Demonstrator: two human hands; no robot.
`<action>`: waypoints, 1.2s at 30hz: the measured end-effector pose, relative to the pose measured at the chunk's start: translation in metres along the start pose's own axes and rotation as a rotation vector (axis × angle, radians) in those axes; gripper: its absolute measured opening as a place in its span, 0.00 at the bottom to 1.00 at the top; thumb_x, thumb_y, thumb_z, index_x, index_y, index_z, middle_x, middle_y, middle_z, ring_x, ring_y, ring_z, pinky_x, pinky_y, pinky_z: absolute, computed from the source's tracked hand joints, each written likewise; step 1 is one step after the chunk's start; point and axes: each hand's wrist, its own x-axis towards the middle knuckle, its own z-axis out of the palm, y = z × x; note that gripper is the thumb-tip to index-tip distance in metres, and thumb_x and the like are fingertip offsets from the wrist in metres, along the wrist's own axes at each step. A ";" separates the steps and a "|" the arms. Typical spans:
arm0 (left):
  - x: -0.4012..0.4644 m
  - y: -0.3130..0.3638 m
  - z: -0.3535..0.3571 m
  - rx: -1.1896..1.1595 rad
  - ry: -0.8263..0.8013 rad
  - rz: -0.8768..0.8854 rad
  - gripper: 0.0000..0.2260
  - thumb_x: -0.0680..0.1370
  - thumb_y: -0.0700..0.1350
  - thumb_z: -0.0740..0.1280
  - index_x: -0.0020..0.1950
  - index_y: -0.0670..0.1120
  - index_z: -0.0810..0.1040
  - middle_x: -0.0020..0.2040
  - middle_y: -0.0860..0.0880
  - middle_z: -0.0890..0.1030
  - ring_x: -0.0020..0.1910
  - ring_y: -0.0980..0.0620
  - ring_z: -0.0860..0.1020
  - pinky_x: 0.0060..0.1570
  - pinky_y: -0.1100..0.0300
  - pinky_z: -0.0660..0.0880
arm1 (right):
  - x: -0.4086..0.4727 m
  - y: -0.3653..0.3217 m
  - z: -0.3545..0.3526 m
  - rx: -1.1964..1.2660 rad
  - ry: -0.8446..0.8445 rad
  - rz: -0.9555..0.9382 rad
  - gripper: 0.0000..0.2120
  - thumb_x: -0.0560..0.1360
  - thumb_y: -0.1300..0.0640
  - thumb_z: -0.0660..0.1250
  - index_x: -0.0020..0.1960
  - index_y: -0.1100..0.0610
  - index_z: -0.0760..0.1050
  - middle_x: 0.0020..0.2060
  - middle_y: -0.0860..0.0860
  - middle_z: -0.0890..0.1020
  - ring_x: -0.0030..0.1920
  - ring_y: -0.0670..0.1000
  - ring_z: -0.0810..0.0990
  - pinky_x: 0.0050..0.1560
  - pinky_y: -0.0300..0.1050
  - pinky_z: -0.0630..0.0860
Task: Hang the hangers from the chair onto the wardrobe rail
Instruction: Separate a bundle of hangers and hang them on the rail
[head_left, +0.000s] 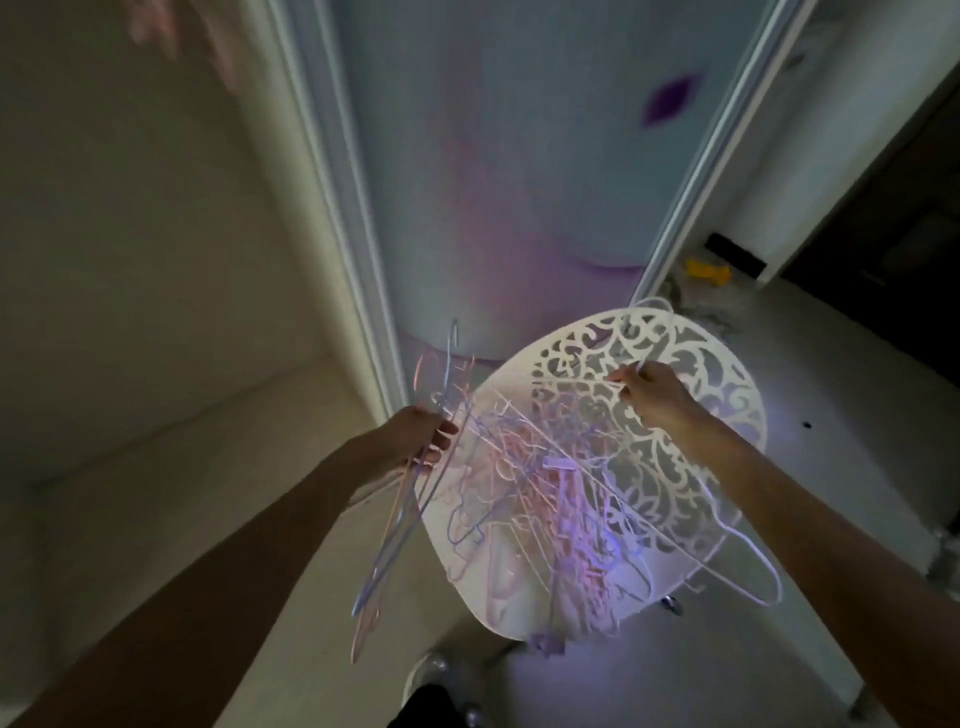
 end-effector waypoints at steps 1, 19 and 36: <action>-0.015 0.000 -0.015 0.017 -0.007 -0.010 0.15 0.82 0.42 0.53 0.39 0.43 0.72 0.28 0.49 0.75 0.15 0.59 0.69 0.19 0.71 0.66 | -0.005 -0.017 0.005 -0.021 -0.037 -0.007 0.13 0.82 0.57 0.54 0.45 0.57 0.76 0.28 0.50 0.71 0.16 0.40 0.69 0.17 0.28 0.59; -0.234 0.036 -0.274 -0.335 0.446 0.213 0.06 0.81 0.38 0.55 0.45 0.43 0.68 0.26 0.50 0.82 0.24 0.56 0.81 0.25 0.66 0.76 | -0.099 -0.343 0.183 -0.123 -0.554 -0.394 0.12 0.80 0.63 0.51 0.42 0.58 0.70 0.27 0.52 0.65 0.13 0.40 0.57 0.16 0.29 0.51; -0.239 0.160 -0.417 -0.602 0.548 0.485 0.05 0.80 0.36 0.58 0.55 0.37 0.71 0.24 0.50 0.81 0.22 0.55 0.80 0.23 0.61 0.78 | -0.077 -0.542 0.246 -0.011 -0.238 -0.682 0.11 0.81 0.63 0.50 0.51 0.62 0.71 0.39 0.54 0.80 0.17 0.41 0.73 0.18 0.33 0.64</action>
